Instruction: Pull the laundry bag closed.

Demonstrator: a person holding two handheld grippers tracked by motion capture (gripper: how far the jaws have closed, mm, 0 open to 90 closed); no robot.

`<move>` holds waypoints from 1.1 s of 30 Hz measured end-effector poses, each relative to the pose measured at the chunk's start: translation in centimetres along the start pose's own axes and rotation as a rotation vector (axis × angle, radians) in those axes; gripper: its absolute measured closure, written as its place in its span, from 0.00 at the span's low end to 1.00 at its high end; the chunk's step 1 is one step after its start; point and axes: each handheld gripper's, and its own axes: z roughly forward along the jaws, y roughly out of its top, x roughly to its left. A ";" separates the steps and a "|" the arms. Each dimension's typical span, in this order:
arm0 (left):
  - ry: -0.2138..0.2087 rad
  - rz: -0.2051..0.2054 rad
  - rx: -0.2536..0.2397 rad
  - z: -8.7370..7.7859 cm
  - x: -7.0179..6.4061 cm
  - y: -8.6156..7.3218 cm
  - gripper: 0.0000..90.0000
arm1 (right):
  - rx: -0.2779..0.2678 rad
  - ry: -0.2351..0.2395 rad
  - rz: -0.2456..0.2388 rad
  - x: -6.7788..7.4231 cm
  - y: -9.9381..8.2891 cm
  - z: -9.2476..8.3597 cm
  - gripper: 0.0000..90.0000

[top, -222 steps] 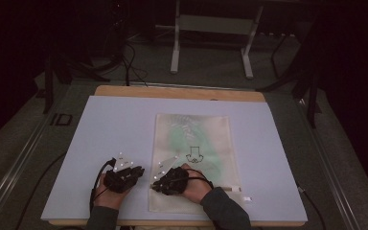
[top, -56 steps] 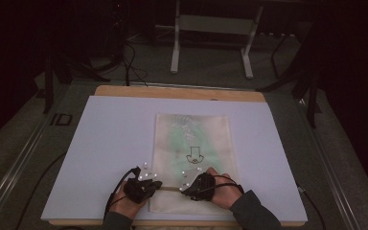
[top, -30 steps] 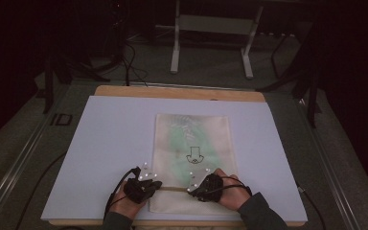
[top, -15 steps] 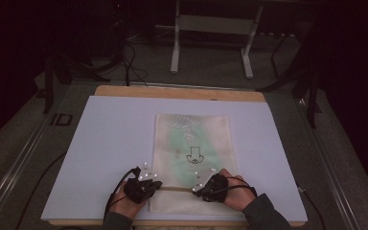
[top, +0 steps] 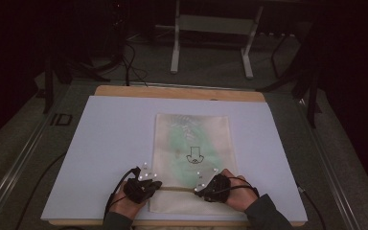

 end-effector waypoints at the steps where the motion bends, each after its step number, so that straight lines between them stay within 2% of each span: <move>1: 0.000 -0.001 0.000 0.0 0.0 0.0 0.99 | 0.006 -0.003 -0.002 0.0 0.0 0.0 0.91; 33: 0.004 0.002 0.001 0.0 -0.1 0.0 0.99 | 0.000 -0.027 0.066 -0.5 -3.7 -2.3 0.91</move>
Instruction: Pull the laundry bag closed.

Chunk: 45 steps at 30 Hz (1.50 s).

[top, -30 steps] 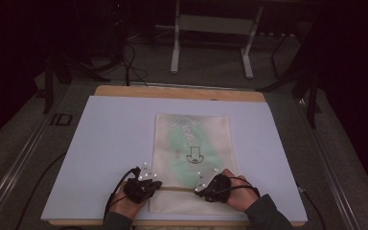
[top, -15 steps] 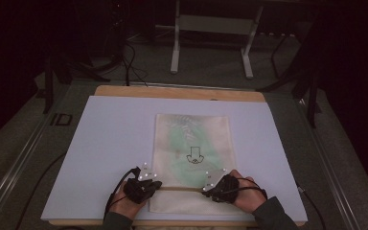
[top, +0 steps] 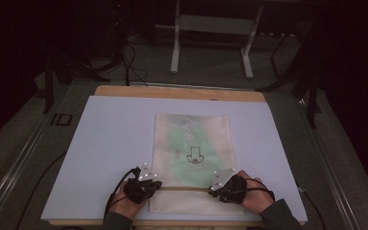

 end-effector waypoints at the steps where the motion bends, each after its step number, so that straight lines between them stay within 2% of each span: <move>1: 0.001 0.001 0.000 0.0 0.0 0.0 0.99 | -0.007 0.003 0.003 0.0 -0.1 0.0 0.91; 4: -0.001 0.000 0.000 0.0 0.0 0.0 0.99 | 0.006 0.000 0.001 0.0 -0.2 0.0 0.91; 35: -0.001 -0.002 0.002 0.0 0.0 0.0 0.99 | -0.002 -0.001 0.052 -0.5 -2.3 -1.3 0.92; 41: -0.004 -0.004 0.001 0.0 0.0 0.0 0.99 | 0.006 -0.004 0.049 -0.6 -2.7 -1.4 0.91; 45: -0.003 -0.003 0.001 0.0 0.0 0.0 0.99 | 0.006 -0.006 0.069 -0.8 -3.2 -1.6 0.91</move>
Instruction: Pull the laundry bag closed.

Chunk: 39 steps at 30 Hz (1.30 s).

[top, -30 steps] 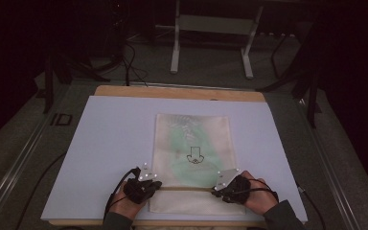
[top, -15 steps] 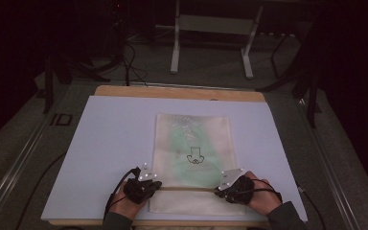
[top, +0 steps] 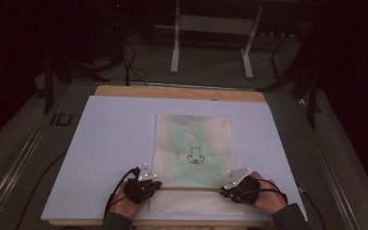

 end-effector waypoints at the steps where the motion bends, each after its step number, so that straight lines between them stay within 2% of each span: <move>1: 0.000 -0.001 0.000 0.0 0.0 0.0 0.99 | -0.001 0.002 0.007 0.0 -0.1 -0.1 0.91; 17: -0.003 -0.004 -0.001 0.0 0.0 0.0 0.99 | 0.002 -0.010 0.042 -0.8 -1.9 -0.9 0.91; 39: -0.002 -0.003 0.000 0.0 0.0 0.0 0.99 | -0.004 -0.017 0.093 -1.0 -3.4 -1.7 0.91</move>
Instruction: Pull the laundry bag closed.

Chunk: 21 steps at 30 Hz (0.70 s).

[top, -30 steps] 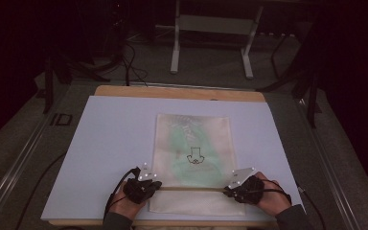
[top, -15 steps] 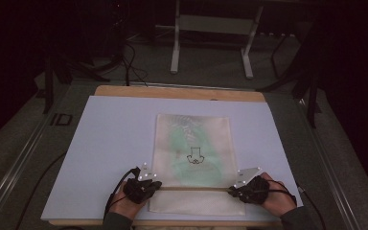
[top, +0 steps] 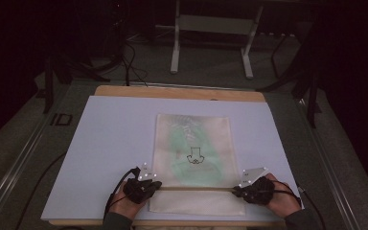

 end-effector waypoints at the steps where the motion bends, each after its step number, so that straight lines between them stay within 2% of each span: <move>1: 0.000 0.000 0.000 0.0 0.0 0.0 0.99 | -0.002 0.002 0.001 0.0 -0.1 0.0 0.91; 21: -0.002 -0.001 -0.002 0.0 0.0 0.0 0.99 | -0.023 -0.005 0.033 -0.5 -1.1 -0.7 0.91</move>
